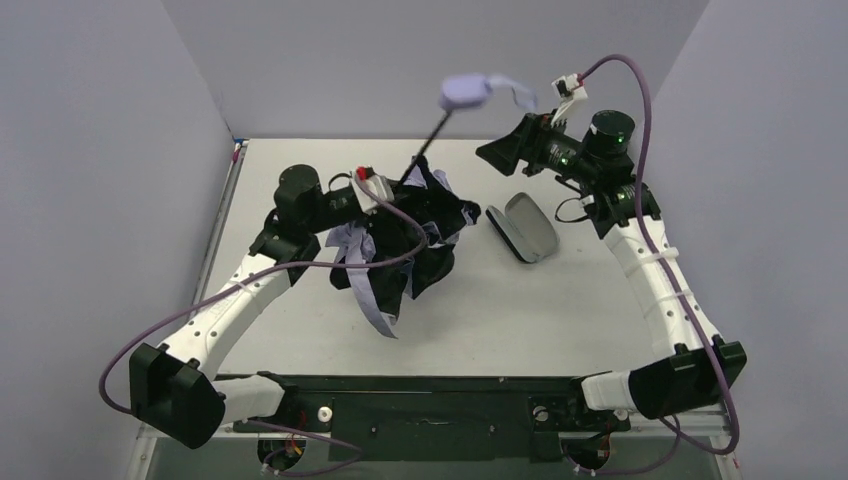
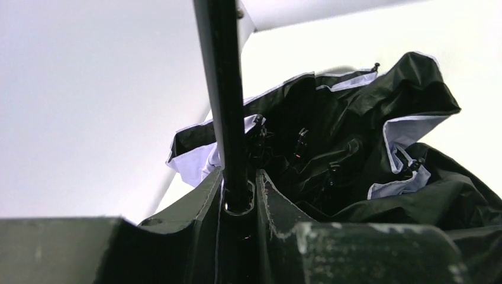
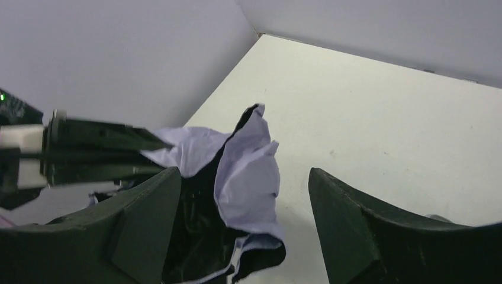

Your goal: Open the umbrella

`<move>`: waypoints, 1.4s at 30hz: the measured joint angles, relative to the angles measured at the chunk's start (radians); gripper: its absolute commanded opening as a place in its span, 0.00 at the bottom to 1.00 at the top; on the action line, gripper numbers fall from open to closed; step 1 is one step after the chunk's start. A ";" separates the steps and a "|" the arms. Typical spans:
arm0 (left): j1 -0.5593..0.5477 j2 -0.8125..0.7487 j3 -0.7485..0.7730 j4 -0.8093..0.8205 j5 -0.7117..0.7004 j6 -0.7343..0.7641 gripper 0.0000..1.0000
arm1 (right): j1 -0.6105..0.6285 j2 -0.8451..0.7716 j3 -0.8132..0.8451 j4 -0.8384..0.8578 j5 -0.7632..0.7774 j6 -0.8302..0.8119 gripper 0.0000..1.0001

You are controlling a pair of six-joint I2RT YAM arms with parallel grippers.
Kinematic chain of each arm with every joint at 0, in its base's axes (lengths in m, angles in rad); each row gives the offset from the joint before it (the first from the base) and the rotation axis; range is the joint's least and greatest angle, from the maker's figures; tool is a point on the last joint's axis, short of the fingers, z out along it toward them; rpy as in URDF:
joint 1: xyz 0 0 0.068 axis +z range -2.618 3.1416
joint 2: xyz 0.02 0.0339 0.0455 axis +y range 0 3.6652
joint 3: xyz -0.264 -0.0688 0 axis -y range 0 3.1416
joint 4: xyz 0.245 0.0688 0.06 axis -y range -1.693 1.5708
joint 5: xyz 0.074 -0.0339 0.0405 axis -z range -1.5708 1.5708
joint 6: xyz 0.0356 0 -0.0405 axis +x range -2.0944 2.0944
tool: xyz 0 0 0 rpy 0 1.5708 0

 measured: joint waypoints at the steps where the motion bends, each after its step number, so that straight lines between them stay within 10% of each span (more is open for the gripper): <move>1: 0.015 0.011 0.021 0.025 0.007 -0.095 0.00 | 0.010 -0.032 -0.028 0.008 0.010 -0.024 0.75; 14: 0.058 0.075 0.061 0.222 0.096 -0.734 0.00 | 0.280 -0.131 -0.069 0.103 0.144 -0.241 0.64; 42: -0.013 0.105 0.082 0.185 0.248 -0.798 0.00 | 0.403 0.034 0.080 0.049 0.051 -0.319 0.50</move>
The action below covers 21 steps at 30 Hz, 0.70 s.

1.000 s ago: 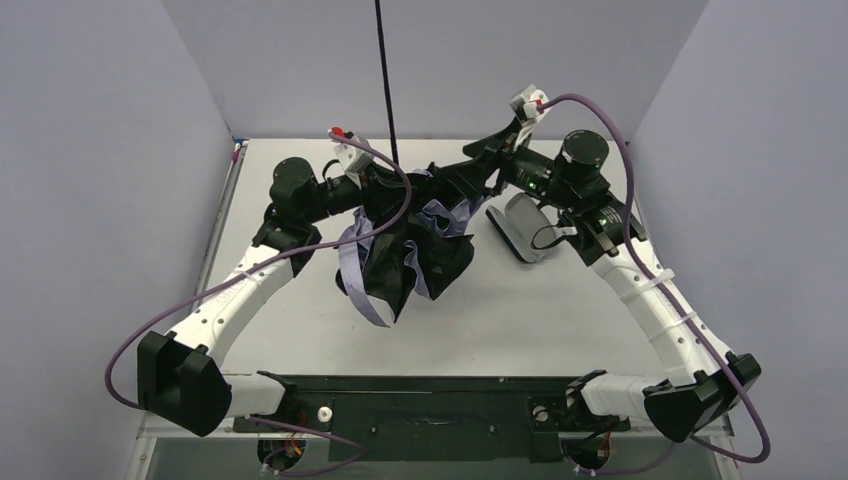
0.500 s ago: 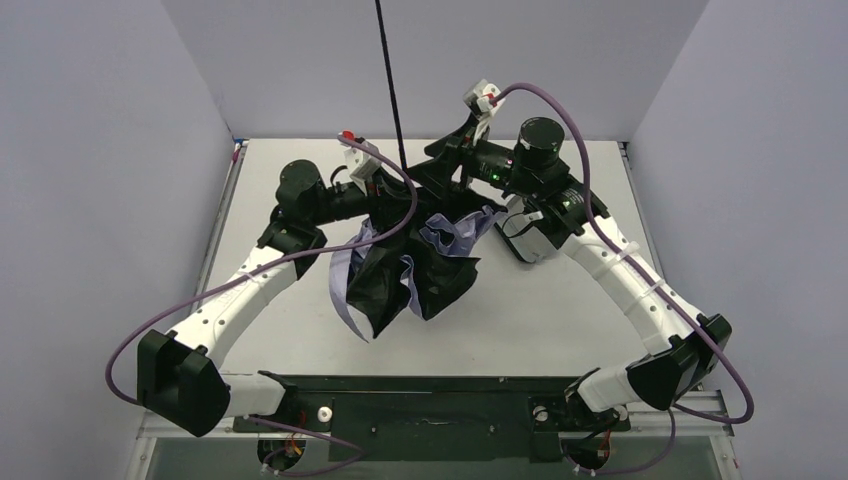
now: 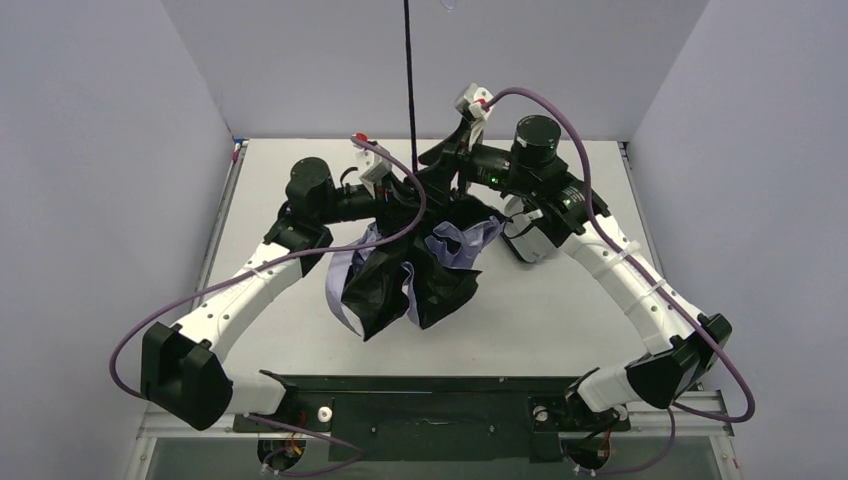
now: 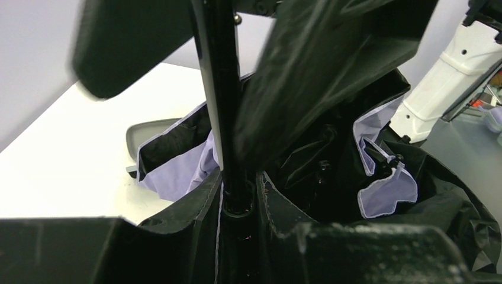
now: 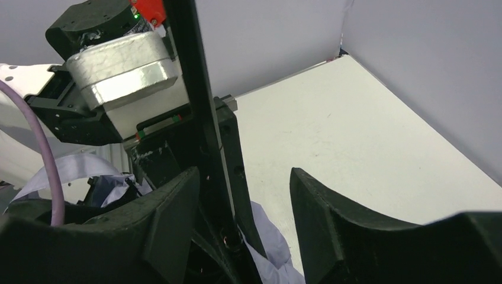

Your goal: Open the umbrella

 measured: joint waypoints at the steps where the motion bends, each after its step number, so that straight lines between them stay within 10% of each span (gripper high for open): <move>1: -0.006 0.003 0.007 -0.010 0.003 0.007 0.00 | 0.006 0.006 0.009 -0.014 0.007 -0.011 0.41; 5: -0.024 0.011 0.028 -0.048 0.007 0.031 0.00 | 0.034 0.037 0.046 -0.049 0.029 -0.051 0.00; 13: 0.031 -0.005 0.013 -0.079 -0.011 0.034 0.65 | 0.042 0.027 0.025 -0.081 0.086 -0.092 0.00; 21: 0.200 -0.137 -0.071 -0.106 -0.203 0.022 0.73 | -0.012 -0.022 -0.095 -0.080 0.114 -0.095 0.00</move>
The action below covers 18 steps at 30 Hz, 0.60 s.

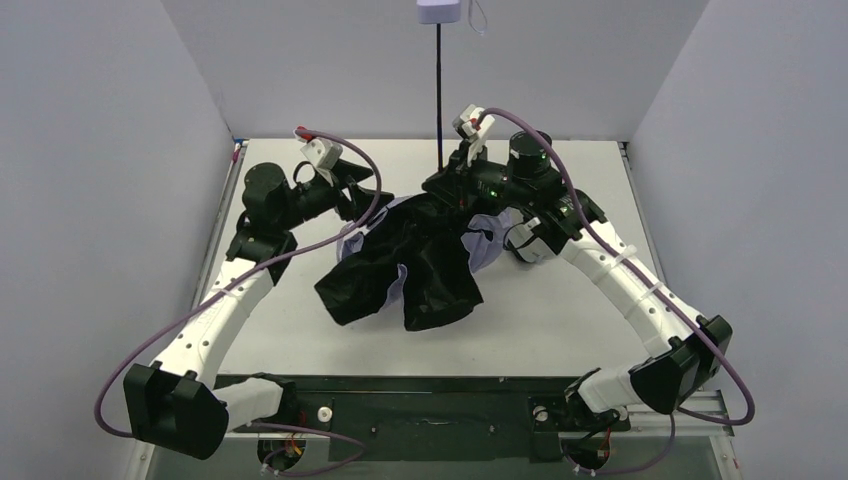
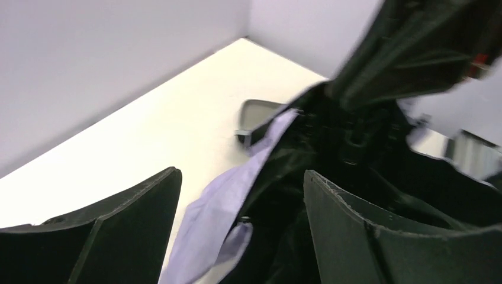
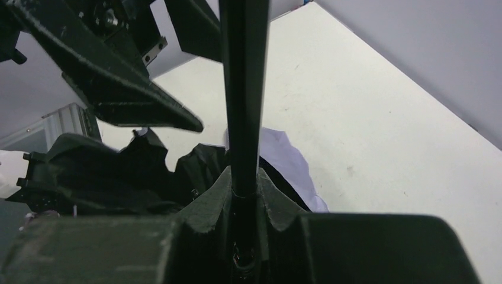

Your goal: Open the umbrella

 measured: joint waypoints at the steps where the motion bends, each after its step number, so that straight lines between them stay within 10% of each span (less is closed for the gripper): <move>1: 0.001 -0.004 0.000 -0.012 -0.029 0.010 0.73 | 0.000 -0.008 -0.015 0.000 0.000 0.000 0.00; 18: 0.025 -0.074 -0.052 -0.051 -0.160 0.108 0.85 | -0.120 -0.115 -0.201 0.266 0.534 -0.006 0.00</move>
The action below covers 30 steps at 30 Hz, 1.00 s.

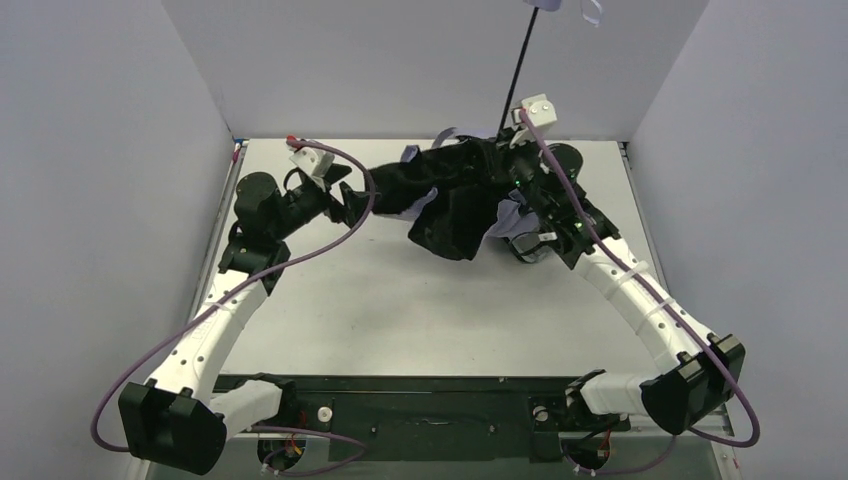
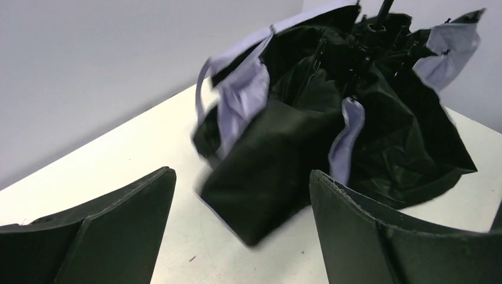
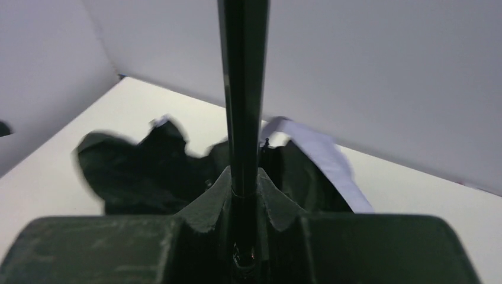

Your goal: Open the umbrella

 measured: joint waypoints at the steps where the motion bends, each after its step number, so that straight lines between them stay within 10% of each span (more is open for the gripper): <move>1: 0.005 -0.003 0.000 0.000 -0.003 0.008 0.85 | 0.029 0.000 -0.007 0.018 0.023 -0.001 0.00; 6: 0.010 -0.024 0.001 -0.011 0.035 0.082 0.85 | 0.229 0.000 -0.034 0.063 0.019 0.013 0.00; 14: -0.117 -0.040 0.098 -0.093 0.085 0.234 0.55 | 0.150 0.000 -0.034 0.113 0.056 0.043 0.00; 22: -0.272 0.071 0.194 -0.139 0.067 0.388 0.57 | 0.222 0.000 -0.051 0.153 0.055 0.061 0.00; 30: -0.354 0.160 0.203 -0.248 0.047 0.534 0.33 | 0.224 0.000 -0.052 0.176 0.080 0.085 0.00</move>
